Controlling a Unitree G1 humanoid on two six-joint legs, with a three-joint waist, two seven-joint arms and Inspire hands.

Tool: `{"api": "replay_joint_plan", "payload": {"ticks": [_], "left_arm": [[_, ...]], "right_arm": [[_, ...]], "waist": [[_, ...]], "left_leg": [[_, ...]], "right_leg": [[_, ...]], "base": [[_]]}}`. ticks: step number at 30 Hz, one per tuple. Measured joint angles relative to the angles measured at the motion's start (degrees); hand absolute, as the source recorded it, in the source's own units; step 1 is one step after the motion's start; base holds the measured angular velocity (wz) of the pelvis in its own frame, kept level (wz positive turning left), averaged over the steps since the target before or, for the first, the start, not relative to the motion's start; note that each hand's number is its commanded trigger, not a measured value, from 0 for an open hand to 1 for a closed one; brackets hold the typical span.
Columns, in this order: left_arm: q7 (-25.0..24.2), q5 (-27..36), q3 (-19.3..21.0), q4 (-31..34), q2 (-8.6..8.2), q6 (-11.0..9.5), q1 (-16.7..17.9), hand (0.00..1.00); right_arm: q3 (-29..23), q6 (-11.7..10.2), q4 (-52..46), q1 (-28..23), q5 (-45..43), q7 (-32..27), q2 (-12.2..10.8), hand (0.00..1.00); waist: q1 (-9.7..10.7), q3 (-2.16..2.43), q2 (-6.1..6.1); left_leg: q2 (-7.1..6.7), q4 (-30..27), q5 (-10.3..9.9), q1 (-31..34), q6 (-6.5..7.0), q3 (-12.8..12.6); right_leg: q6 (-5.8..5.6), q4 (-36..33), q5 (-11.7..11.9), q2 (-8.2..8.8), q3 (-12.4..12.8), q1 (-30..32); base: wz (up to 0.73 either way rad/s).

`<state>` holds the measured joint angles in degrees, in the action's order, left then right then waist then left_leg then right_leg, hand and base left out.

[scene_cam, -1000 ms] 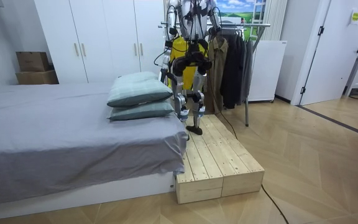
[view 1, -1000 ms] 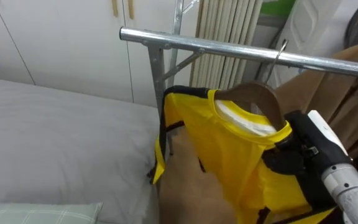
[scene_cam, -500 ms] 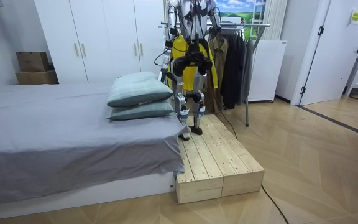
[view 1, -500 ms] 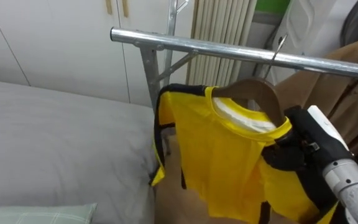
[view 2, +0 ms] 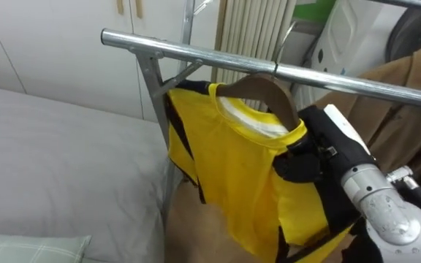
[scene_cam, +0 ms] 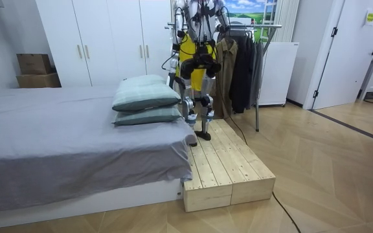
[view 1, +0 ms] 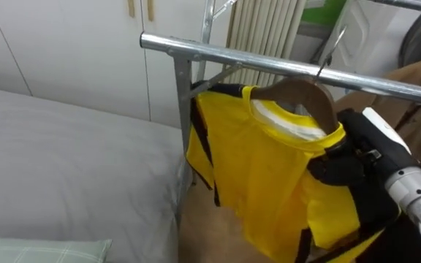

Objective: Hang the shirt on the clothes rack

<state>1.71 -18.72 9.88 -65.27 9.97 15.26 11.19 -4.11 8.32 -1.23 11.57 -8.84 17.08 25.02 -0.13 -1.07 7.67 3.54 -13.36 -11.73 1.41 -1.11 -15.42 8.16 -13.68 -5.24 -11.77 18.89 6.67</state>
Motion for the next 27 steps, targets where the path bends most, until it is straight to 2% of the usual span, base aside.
{"api": "replay_joint_plan", "payload": {"ticks": [3,5,11,14,21,27], "left_arm": [[-0.3,0.0,-0.01,0.02,0.21,-0.13,-0.1,0.0],[-0.92,0.0,-0.01,0.02,0.44,-0.22,-0.12,0.0],[-1.29,-0.01,-0.3,0.02,0.86,-0.27,-0.37,0.0],[-1.32,-0.01,-0.59,0.03,1.11,-0.33,-0.5,0.0],[-1.33,-0.02,-0.52,0.05,1.43,-0.32,-0.48,0.0],[-1.33,-0.29,-0.49,0.08,1.62,-0.32,-0.5,0.0]], "right_arm": [[0.02,0.0,3.37,2.94,-0.11,1.99,0.9,1.0],[0.02,0.0,3.77,3.1,-0.11,3.12,1.07,1.0],[0.08,-0.01,7.08,3.14,-0.06,4.91,1.06,1.0],[0.09,0.0,9.3,3.18,-0.08,5.73,1.06,1.0],[0.31,-0.01,13.83,4.32,1.85,7.86,1.06,1.0],[0.75,-0.19,15.87,4.7,3.65,8.34,1.06,1.0]], "waist": [[-0.11,0.02,0.1],[-0.22,0.03,0.12],[-0.93,0.04,0.14],[-1.64,0.03,0.16],[-1.84,-0.03,0.15],[-1.78,-0.15,0.13]], "left_leg": [[-0.05,-0.02,0.0,-0.02,0.0,0.77],[-0.1,-0.06,0.0,-0.12,0.0,1.57],[-0.08,-0.05,0.0,-0.66,0.0,1.71],[-0.08,-0.04,0.0,-1.03,-0.01,1.73],[0.03,-0.07,0.0,-1.74,0.0,2.05],[-0.31,0.0,-0.01,-1.72,0.0,4.91]], "right_leg": [[0.05,0.15,0.0,-0.03,-0.11,-0.32],[0.14,0.66,0.05,-0.02,-0.25,-0.83],[0.5,1.01,-0.1,0.37,-1.75,-1.5],[0.64,0.91,-0.4,0.37,-1.84,-1.91],[0.91,0.92,-0.47,0.27,-1.91,-2.75],[0.95,0.93,-0.58,0.14,-1.55,-3.02]], "base": [[0.09],[0.09],[0.08],[0.05],[0.0],[0.0]]}}
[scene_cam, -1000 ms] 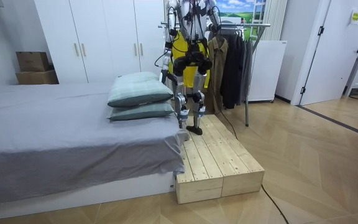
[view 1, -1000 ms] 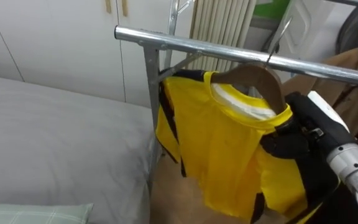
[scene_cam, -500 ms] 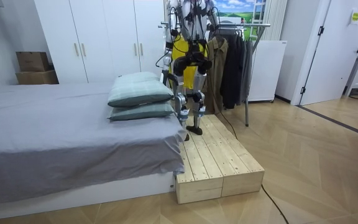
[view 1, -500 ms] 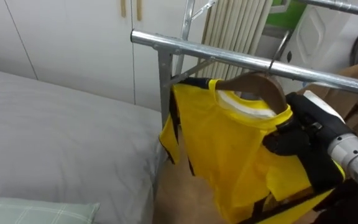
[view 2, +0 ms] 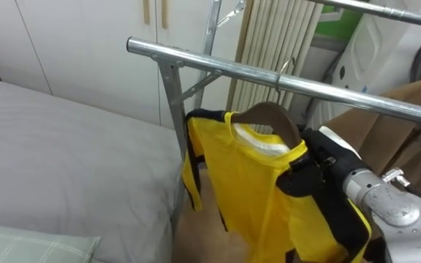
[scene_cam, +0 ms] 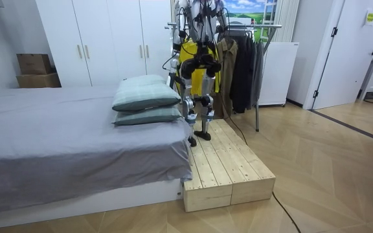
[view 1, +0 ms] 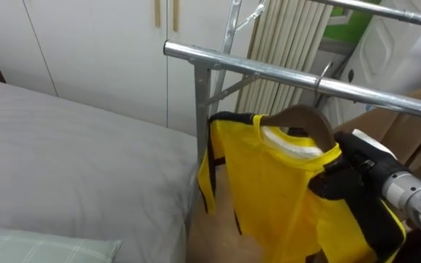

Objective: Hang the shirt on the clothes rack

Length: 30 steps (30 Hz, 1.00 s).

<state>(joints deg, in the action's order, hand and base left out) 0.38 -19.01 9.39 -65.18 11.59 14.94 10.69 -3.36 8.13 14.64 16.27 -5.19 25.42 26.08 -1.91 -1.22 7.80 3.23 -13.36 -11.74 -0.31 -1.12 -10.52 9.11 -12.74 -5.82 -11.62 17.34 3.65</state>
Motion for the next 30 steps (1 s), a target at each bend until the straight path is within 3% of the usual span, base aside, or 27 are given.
{"api": "replay_joint_plan", "payload": {"ticks": [5,13,14,15,16,21,30], "left_arm": [[-0.01,-1.89,0.06,0.07,0.0,0.0,-0.41,0.0],[0.0,-1.88,0.5,1.08,0.01,0.0,-0.41,0.0],[0.02,-1.88,0.51,1.08,0.02,0.0,-0.41,0.0],[0.03,-1.88,0.51,1.07,0.02,0.0,-0.41,0.0],[0.05,-1.9,0.48,1.07,0.02,0.0,-0.4,0.0],[0.2,-1.79,0.28,1.05,0.02,0.02,-0.34,0.0],[0.3,-1.79,-1.86,1.06,-0.01,0.01,-0.51,0.0]], "right_arm": [[0.17,-0.16,3.89,0.01,1.71,1.45,-0.63,1.0],[0.15,-2.61,10.08,1.0,6.18,1.56,-1.82,1.0],[0.15,-3.3,11.16,1.08,6.5,1.56,-1.86,0.95],[0.15,-3.54,11.8,1.11,6.93,1.55,-1.88,0.66],[0.15,-3.76,12.58,1.1,7.05,1.54,-1.98,0.0],[0.19,-6.71,16.26,1.16,9.55,0.91,-4.35,0.0],[2.77,-9.94,18.95,1.32,12.6,-1.06,-5.24,0.0]], "waist": [[-0.05,-0.28,-0.14],[-0.08,-0.59,-0.67],[-0.07,-0.59,-0.69],[-0.07,-0.58,-0.69],[-0.08,-0.59,-0.73],[-0.11,-0.58,-1.0],[-0.1,-0.58,-2.33]], "left_leg": [[-0.08,-0.01,0.0,0.31,0.0,0.55],[-0.01,-0.11,0.0,0.69,0.0,0.69],[-0.02,-0.11,0.0,0.7,0.0,1.19],[-0.02,-0.11,0.0,0.69,0.0,1.36],[-0.02,-0.11,0.0,0.68,0.0,1.4],[-0.03,-0.12,0.0,0.16,0.0,1.82],[-0.02,-0.12,0.0,-0.08,0.0,1.29]], "right_leg": [[-0.03,0.15,-0.03,0.01,0.01,0.12],[0.03,0.56,-0.03,0.06,-0.47,0.3],[0.09,0.74,0.0,0.05,-0.46,0.16],[0.14,0.81,0.03,0.04,-0.47,0.09],[0.18,0.91,0.07,0.05,-0.52,0.02],[0.36,1.24,0.16,0.03,-0.52,-0.79],[0.16,1.12,0.14,-0.01,-0.1,-0.93]], "base": [[0.02],[0.02],[0.0],[0.0],[0.0],[0.02],[0.0]]}}
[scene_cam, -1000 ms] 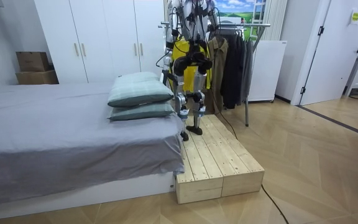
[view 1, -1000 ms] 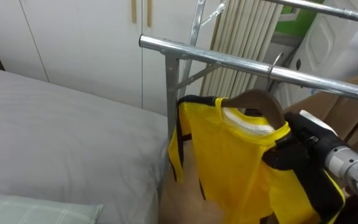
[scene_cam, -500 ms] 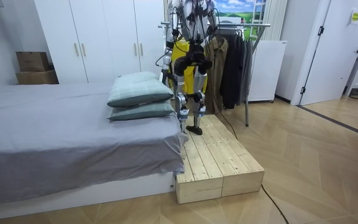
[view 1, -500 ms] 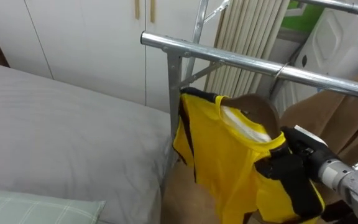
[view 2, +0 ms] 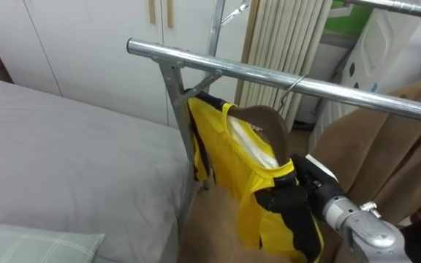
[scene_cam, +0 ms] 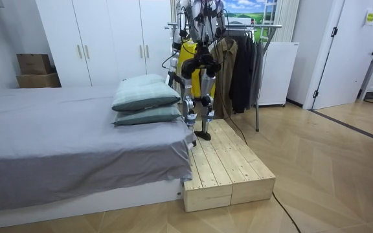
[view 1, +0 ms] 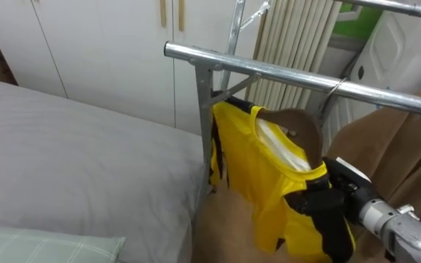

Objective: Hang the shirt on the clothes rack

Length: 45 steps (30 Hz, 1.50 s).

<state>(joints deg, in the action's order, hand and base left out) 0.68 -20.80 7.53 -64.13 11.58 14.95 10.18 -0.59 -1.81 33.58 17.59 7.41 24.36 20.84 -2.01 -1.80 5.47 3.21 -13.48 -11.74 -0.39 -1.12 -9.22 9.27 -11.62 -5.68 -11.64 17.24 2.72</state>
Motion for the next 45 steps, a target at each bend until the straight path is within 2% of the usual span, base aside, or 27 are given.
{"api": "replay_joint_plan", "payload": {"ticks": [13,16,21,27,30,32,36,40,45], "left_arm": [[0.0,-0.07,-0.92,-0.03,-0.04,0.0,-0.16,0.0],[0.0,-0.07,-0.89,-0.03,-0.04,0.0,-0.16,0.0],[-0.01,-0.05,-0.88,-0.03,-0.04,0.0,-0.15,0.0],[-0.12,-0.08,-0.84,-0.03,-0.04,0.01,-0.15,0.0],[-0.12,-0.08,-0.75,-0.03,-0.04,0.01,-0.17,0.0],[-0.12,-0.11,-0.72,-0.03,-0.16,0.01,-0.17,0.0],[-0.12,-0.04,-0.57,-0.52,-0.31,0.01,-0.16,0.0],[-0.12,-0.03,-1.14,-0.69,-0.74,0.01,0.07,0.0],[-0.26,-0.03,-2.12,-0.7,-0.91,0.0,0.08,0.0]], "right_arm": [[1.44,-0.01,-0.66,0.02,0.14,-0.52,0.01,0.0],[1.36,0.33,-1.91,0.29,-2.91,-1.61,0.04,0.0],[1.35,2.54,-6.99,-0.25,-8.61,-4.87,0.04,0.0],[1.35,3.17,-12.45,-0.78,-19.19,-5.99,0.03,0.0],[1.43,3.91,-15.95,-1.65,-23.92,-6.13,0.03,0.0],[1.43,4.47,-19.11,-2.38,-27.21,-6.23,0.03,0.0],[1.39,5.09,-22.73,-2.46,-29.16,-6.88,0.07,0.0],[1.15,5.14,-24.79,-2.51,-30.29,-8.55,0.06,0.0],[0.06,5.14,-26.3,-2.52,-30.23,-9.68,0.05,0.0]], "waist": [[0.0,0.28,0.14],[0.07,0.37,0.23],[0.35,0.43,0.27],[0.35,0.55,0.11],[0.36,0.57,0.09],[0.5,0.58,0.1],[0.67,0.6,0.12],[1.84,0.63,0.06],[1.91,1.03,-0.63]], "left_leg": [[0.05,0.04,0.01,-0.18,-0.01,-0.43],[0.05,0.02,0.01,-0.19,-0.01,-0.36],[0.04,0.02,0.01,-0.19,-0.01,-0.25],[0.11,0.0,0.01,-0.5,-0.01,-0.38],[0.13,0.01,0.01,-0.62,-0.01,-0.41],[0.11,0.01,0.08,-0.46,-0.09,-0.4],[0.11,0.0,0.34,-0.4,-0.51,-0.41],[0.16,-0.07,0.33,-0.46,-0.52,-1.68],[0.12,-0.07,0.32,-0.48,-0.53,-1.69]], "right_leg": [[-0.46,-0.22,-0.06,-0.21,0.71,0.18],[-0.19,-0.39,0.1,-0.22,0.7,0.27],[-0.08,-0.38,0.19,-0.22,0.71,0.2],[0.0,-0.74,0.26,-0.21,0.41,0.18],[-0.42,-1.03,-0.04,-0.34,0.6,0.3],[-0.72,-1.12,-0.31,-0.67,1.91,0.39],[-0.58,-1.1,0.43,-0.84,3.04,0.58],[-0.43,-1.1,0.71,-0.34,1.51,0.73],[-0.68,-1.11,0.62,-0.31,1.55,0.58]], "base": [[-0.03],[-0.01],[0.0],[-0.01],[-0.01],[-0.1],[-0.17],[0.03],[0.04]]}}
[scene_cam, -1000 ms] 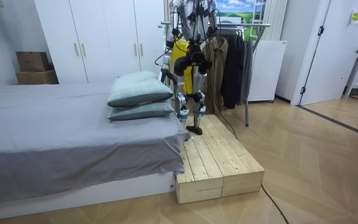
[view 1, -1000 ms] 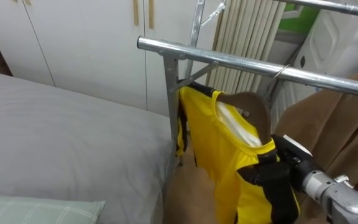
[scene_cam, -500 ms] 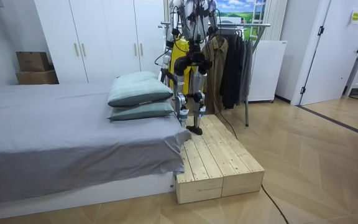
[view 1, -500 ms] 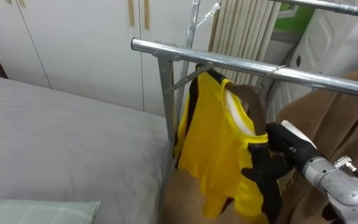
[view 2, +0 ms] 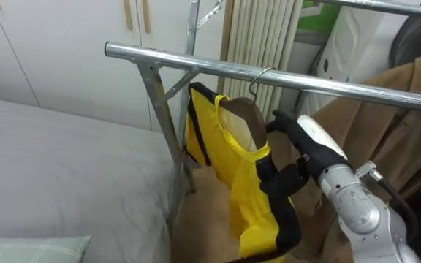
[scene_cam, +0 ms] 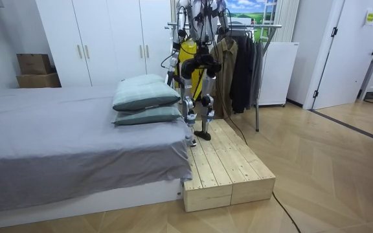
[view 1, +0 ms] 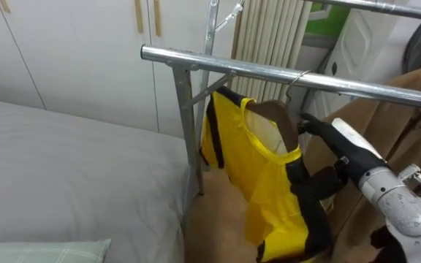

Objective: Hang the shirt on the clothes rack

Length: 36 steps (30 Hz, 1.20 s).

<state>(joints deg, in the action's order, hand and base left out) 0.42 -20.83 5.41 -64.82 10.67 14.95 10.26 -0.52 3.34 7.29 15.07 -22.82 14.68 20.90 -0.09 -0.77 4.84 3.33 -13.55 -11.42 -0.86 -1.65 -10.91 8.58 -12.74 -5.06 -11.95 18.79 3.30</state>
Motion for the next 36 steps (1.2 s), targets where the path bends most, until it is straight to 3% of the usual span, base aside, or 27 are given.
{"api": "replay_joint_plan", "payload": {"ticks": [15,27,32,36], "left_arm": [[-0.08,0.01,1.27,0.04,-0.43,0.0,0.09,0.0],[0.6,0.48,1.65,0.04,-0.71,0.0,0.62,0.0],[0.6,0.58,3.43,0.05,-0.91,0.0,1.07,0.0],[1.01,1.32,3.28,0.22,-1.03,-0.11,1.94,0.0]], "right_arm": [[-3.59,-0.03,-4.06,-3.34,2.26,-3.31,-0.84,0.0],[-6.03,0.44,-5.71,-7.26,5.09,-11.62,-1.03,0.0],[-8.95,0.28,-8.44,-11.4,9.14,-15.46,-1.25,0.0],[-10.12,0.23,-7.31,-16.68,11.42,-19.17,-3.89,0.0]], "waist": [[1.11,0.1,-0.02],[1.39,0.14,0.3],[1.51,0.16,0.29],[2.09,0.07,0.14]], "left_leg": [[-0.01,-0.01,0.01,0.07,0.0,-0.6],[-0.01,0.25,0.01,0.07,0.0,-1.62],[-0.03,0.17,0.0,0.08,0.0,-1.7],[-0.04,0.23,-0.01,-0.44,0.01,-1.71]], "right_leg": [[-0.83,0.06,-0.36,-0.24,1.18,0.07],[-0.97,0.08,-0.45,-0.32,2.16,0.39],[-0.93,0.01,-0.34,-0.41,2.91,0.52],[-0.99,0.13,-0.43,-0.4,3.08,0.0]], "base": [[-0.01],[-0.03],[-0.09],[-0.03]]}}
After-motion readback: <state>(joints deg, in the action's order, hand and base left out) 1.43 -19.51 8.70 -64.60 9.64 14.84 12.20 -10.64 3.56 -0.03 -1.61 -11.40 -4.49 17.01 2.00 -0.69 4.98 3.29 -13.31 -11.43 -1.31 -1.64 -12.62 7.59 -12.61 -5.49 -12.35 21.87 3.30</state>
